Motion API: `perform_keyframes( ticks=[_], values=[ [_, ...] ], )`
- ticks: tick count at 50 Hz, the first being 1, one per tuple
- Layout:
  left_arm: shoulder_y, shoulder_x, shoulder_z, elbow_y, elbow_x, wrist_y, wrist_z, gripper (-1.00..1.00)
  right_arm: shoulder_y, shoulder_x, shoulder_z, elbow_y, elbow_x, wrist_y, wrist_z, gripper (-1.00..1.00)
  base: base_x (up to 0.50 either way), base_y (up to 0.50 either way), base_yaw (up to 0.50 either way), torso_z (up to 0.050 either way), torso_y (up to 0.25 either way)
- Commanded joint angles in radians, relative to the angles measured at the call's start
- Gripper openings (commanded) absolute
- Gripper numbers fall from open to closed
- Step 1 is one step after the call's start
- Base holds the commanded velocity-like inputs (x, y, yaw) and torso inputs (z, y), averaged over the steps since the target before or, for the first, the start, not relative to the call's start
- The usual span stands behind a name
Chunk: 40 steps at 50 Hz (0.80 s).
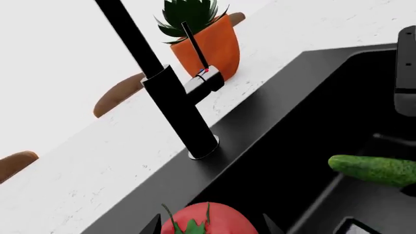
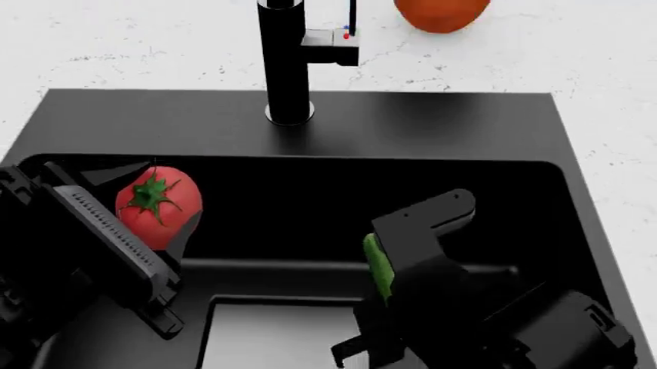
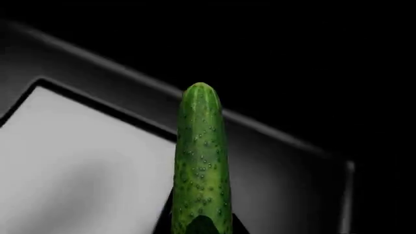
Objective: Pick the vegetables from the sink and place them on the cutting board.
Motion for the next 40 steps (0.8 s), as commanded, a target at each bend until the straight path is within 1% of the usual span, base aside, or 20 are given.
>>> perform_keyframes(
  ticks=[1,7,8,11,14,20,23,25,28,33,35,38,40],
  values=[
    [0.154,0.04,-0.077,0.009,0.005,-0.004,-0.036,-1.0,0.04,0.086,0.087,-0.256,-0.006,0.03,0.077,-1.0,-0.01,0.0,0.02,0.0,0.25],
    [0.155,0.037,-0.084,0.012,0.005,-0.009,-0.043,-1.0,0.042,0.117,0.147,-0.272,0.057,0.043,0.133,-1.0,0.0,0.0,0.0,0.0,0.25],
    [0.153,0.036,-0.085,0.015,0.004,-0.013,-0.044,-1.0,0.033,0.124,0.154,-0.286,0.047,0.018,0.127,-1.0,0.0,0.0,0.0,0.0,0.25],
    [0.145,0.035,-0.09,0.024,-0.001,-0.026,-0.045,-1.0,0.041,0.138,0.145,-0.306,0.034,0.022,0.121,-1.0,0.0,0.0,0.0,0.0,0.25],
    [0.139,0.035,-0.09,0.03,-0.003,-0.035,-0.045,-1.0,0.032,0.151,0.17,-0.318,0.034,-0.013,0.122,-1.0,0.0,0.0,0.0,0.0,0.25],
    [0.138,0.036,-0.087,0.027,-0.001,-0.033,-0.048,-1.0,0.027,0.157,0.175,-0.321,0.036,-0.015,0.136,-1.0,0.0,0.0,0.0,0.0,0.25],
    [0.134,0.038,-0.088,0.039,-0.004,-0.045,-0.051,-1.0,0.02,0.159,0.181,-0.321,0.042,-0.018,0.144,-1.0,-0.46,0.0,0.0,0.0,0.25],
    [0.139,0.036,-0.089,0.038,0.003,-0.018,-0.054,-1.0,0.013,0.16,0.185,-0.319,0.046,-0.025,0.143,-1.0,-0.5,0.0,0.0,0.0,0.25],
    [0.14,0.039,-0.102,0.056,-0.008,-0.038,-0.061,-1.0,0.001,0.163,0.188,-0.317,0.046,-0.034,0.142,-1.0,-0.5,0.0,0.0,0.0,0.041],
    [0.136,0.032,-0.089,0.076,0.013,-0.041,-0.076,-1.0,-0.004,0.166,0.194,-0.323,0.063,-0.029,0.153,-1.0,-0.5,0.0,0.0,0.0,0.0],
    [0.132,0.03,-0.079,0.083,0.024,-0.047,-0.083,-1.0,0.002,0.173,0.184,-0.352,0.032,-0.041,0.148,-1.0,-0.5,0.0,0.0,0.0,0.0],
    [0.128,0.027,-0.063,0.092,0.038,-0.045,-0.087,-1.0,0.002,0.174,0.195,-0.34,0.05,-0.042,0.144,-1.0,0.0,0.0,0.0,0.0,0.0],
    [0.124,0.027,-0.061,0.095,0.04,-0.049,-0.089,-1.0,-0.003,0.174,0.199,-0.344,0.059,-0.044,0.139,-1.0,0.0,-0.5,0.0,0.0,0.0]
  ],
)
